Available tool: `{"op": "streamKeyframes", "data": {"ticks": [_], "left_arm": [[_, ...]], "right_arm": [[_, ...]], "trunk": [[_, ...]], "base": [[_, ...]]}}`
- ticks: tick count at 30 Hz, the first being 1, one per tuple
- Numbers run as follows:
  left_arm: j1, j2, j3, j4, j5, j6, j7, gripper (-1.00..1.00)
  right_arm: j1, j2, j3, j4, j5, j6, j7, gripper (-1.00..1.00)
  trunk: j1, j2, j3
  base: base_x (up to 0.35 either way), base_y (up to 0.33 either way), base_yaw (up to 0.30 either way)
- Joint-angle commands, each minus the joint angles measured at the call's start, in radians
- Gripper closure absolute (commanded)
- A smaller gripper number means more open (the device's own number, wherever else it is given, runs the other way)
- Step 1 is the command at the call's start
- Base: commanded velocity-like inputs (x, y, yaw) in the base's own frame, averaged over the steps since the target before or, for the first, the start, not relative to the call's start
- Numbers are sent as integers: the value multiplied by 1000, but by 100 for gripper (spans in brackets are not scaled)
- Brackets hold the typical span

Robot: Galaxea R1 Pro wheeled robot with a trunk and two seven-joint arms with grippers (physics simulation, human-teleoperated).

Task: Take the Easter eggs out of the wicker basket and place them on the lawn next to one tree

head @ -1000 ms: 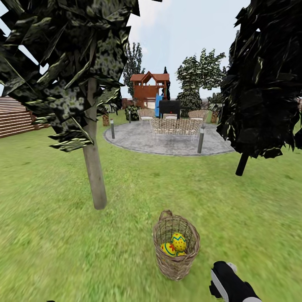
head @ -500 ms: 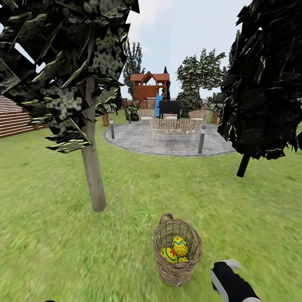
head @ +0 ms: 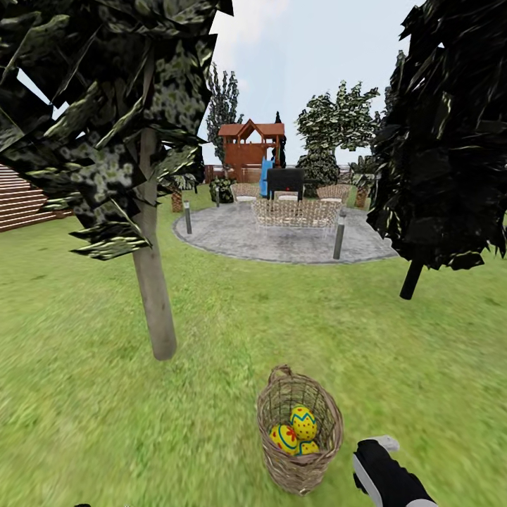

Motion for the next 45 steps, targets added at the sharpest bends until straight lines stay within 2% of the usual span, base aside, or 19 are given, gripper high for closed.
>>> {"op": "streamKeyframes", "data": {"ticks": [1, 5, 12, 14, 17, 19, 21, 22, 24, 26, 28, 29, 34, 39, 45], "left_arm": [[0, 0, 1, -2, 11, 0, 8, -100], [0, 1, 2, -2, 11, -13, 9, -100], [0, 0, 2, -3, 12, -16, 6, -100], [0, 0, 2, -3, 13, -16, -16, -100], [0, 5, 2, -1, 10, -16, -91, -100], [0, 24, 2, -5, 8, -15, -125, -100], [0, 67, 2, -6, 9, -13, -140, -100], [0, 98, 2, -5, 11, -12, -146, -100], [0, 122, 2, -5, 12, -11, -153, -100], [0, 131, 1, -6, 12, -11, -157, -100], [0, 135, 1, -6, 12, -12, -161, -100], [0, 136, 0, -6, 12, -12, -161, -100], [0, 140, 0, -8, 10, -12, -162, -100], [0, 140, 1, -7, 10, -15, -163, -100], [0, 141, 2, -9, 12, -16, -164, -100]], "right_arm": [[0, 0, 4, -2, 0, 7, -2, -100], [0, 1, 4, -1, 0, 6, -2, -100], [0, 1, 4, -1, -1, 8, -2, -100], [0, 1, 4, -1, 0, 7, -2, -100], [0, 0, 3, -2, -1, 8, -1, -100], [0, 0, 2, -2, -3, 8, 0, -100], [0, -3, 2, -2, -6, 8, 3, -100], [0, -7, 0, -2, -7, 10, 9, -100], [0, -26, -4, -4, -9, 21, 29, -100], [0, -84, -7, -9, -12, 50, 73, -100], [0, -142, -9, -13, -14, 77, 151, -100], [0, -153, -9, -13, -12, 82, 171, -100], [0, -170, -9, -14, -5, 89, 205, -100], [0, -171, -9, -14, -5, 89, 208, -100], [0, -171, -10, -14, -5, 88, 208, -100]], "trunk": [[0, -1, -1], [0, -1, -1], [0, -1, -1], [0, -1, -1], [0, -1, -1], [0, -1, -1], [0, -1, -1], [0, -1, -1], [0, -1, -1], [0, -1, -1], [0, -1, -1], [0, -1, -1], [0, -1, -1], [0, -1, -1], [0, -1, -1]], "base": [[298, 0, 0], [298, 0, 0], [38, 19, 0], [-53, 119, 0], [-24, 243, 0], [-70, 254, 0], [-73, 139, 0], [-31, 56, 0], [-16, 29, 0], [-7, 12, 0], [-2, 5, 0], [-1, 2, 0], [0, 1, 0], [43, 44, 0], [40, 290, 0]]}}
